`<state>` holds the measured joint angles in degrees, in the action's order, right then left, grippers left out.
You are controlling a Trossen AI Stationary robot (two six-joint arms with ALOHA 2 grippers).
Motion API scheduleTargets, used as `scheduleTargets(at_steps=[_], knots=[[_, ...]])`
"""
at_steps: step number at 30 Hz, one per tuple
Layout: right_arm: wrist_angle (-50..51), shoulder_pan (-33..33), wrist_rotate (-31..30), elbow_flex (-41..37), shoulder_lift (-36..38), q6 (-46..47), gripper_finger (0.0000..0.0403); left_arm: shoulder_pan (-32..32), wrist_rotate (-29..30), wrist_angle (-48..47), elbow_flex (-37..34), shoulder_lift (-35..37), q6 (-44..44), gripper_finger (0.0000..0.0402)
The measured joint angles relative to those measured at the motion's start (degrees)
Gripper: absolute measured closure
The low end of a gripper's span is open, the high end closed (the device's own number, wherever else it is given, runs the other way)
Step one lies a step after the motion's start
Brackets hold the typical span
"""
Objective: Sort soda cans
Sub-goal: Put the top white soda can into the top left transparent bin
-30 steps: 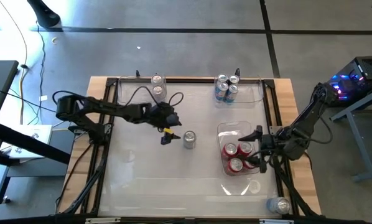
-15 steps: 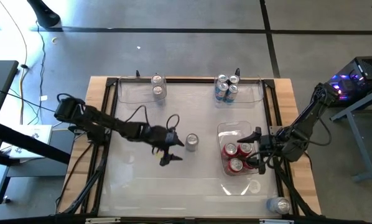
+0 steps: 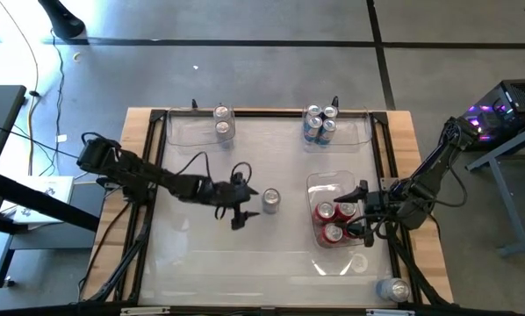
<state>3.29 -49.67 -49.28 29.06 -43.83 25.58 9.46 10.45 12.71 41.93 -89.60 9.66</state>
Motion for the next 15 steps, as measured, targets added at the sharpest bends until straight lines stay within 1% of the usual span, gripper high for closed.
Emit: scheduleTargets(at_steps=[2,5,10,15], knots=[[-0.27,0.00,-0.02,0.01,0.02,0.04,0.0053,-2.13,-4.54,0.73,0.00,0.00,-3.72,0.0069],[-0.24,0.00,-0.02,0.00,0.00,0.09,0.0053,-3.95,-8.39,5.18,0.05,-0.63,-9.69,0.0069],[-0.37,0.00,-0.02,0.02,0.00,0.09,0.0053,-5.05,-10.95,14.12,0.07,-5.20,-17.08,0.0069],[-0.59,0.00,-0.02,0.02,0.02,0.63,0.0053,-5.67,-11.72,22.23,0.27,-11.09,-16.91,0.0069]])
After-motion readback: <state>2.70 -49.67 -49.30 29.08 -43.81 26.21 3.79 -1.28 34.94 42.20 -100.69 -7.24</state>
